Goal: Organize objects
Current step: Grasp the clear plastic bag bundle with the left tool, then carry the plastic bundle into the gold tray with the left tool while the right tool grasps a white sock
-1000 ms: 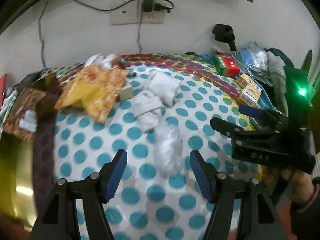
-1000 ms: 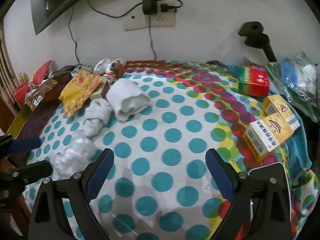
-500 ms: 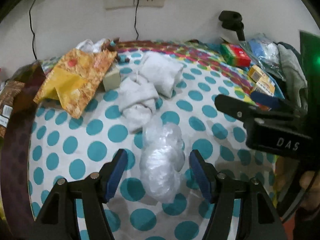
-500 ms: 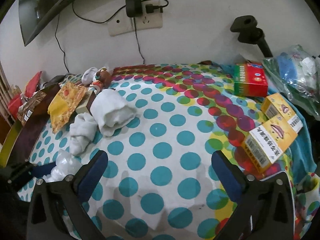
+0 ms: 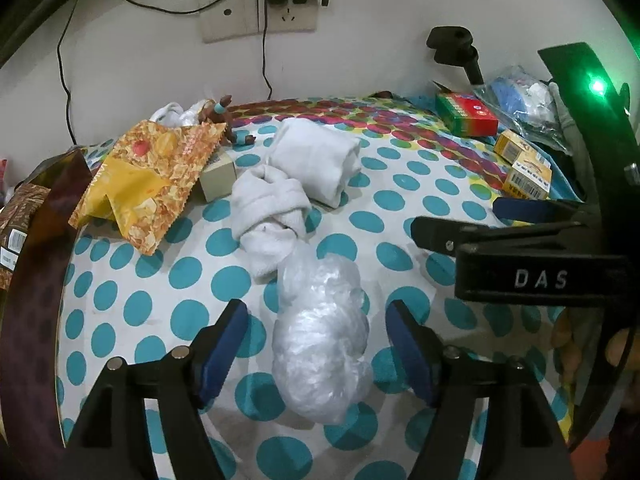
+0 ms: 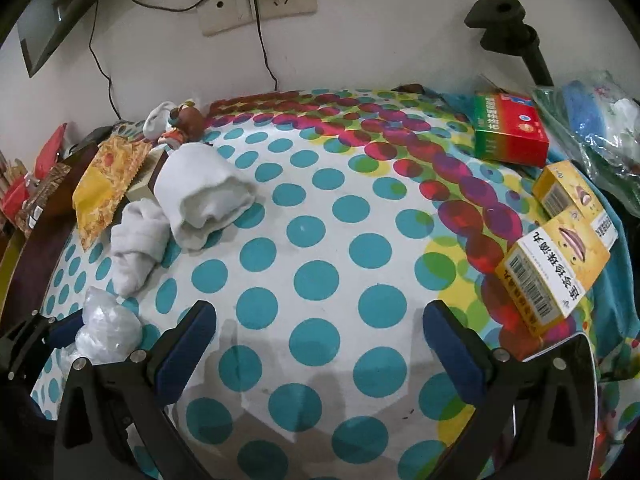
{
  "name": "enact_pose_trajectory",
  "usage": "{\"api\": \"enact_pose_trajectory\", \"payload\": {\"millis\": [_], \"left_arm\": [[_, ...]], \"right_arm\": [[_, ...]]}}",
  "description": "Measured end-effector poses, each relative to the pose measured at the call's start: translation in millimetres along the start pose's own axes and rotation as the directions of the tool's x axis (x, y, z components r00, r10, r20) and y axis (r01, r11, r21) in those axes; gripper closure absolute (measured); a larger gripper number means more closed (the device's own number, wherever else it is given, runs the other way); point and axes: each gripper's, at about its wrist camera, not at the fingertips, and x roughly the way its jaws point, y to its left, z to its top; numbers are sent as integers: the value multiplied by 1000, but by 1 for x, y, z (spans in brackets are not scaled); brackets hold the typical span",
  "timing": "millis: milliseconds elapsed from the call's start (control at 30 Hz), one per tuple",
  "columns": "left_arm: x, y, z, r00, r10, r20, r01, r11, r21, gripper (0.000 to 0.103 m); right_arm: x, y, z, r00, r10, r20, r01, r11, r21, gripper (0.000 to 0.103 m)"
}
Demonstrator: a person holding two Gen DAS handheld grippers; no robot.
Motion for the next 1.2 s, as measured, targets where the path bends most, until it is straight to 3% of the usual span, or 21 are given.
{"api": "enact_pose_trajectory", "payload": {"millis": [133,200,233,267,300,733,1000,1133,1200], "left_arm": [[2,1,3,1000,-4,-9,4,1000,-3,28],[2,0,2,1000,-4,-6,4,1000,-4,32],[1,1,2,1000,-3,2,3,1000,-6,39],[-1,1,1,1000,-4,13,4,1000,-6,60],[-3,3,1,1000,-4,21,4,1000,-11,67],[-15,9,-1,999,-30,41,32,999,-41,70],[-55,24,2,995,38,94,-35,999,-27,70],[-72,32,2,989,78,126,-76,997,-19,70],[-78,39,3,989,76,130,-71,997,-41,70]], "right_arm": [[6,16,-1,995,-93,-26,91,993,-79,0],[5,18,-2,996,-83,-29,81,995,-62,0],[5,21,-2,996,-82,-30,80,995,-61,0],[4,18,-2,996,-86,-29,84,994,-66,0],[2,18,-3,996,-86,-29,84,994,-66,0],[5,17,-2,995,-94,-30,93,994,-57,0],[6,18,-1,996,-84,-27,83,995,-63,0],[-13,40,1,996,-71,47,76,991,-111,0],[-22,59,4,997,-12,75,22,990,-142,0]]}}
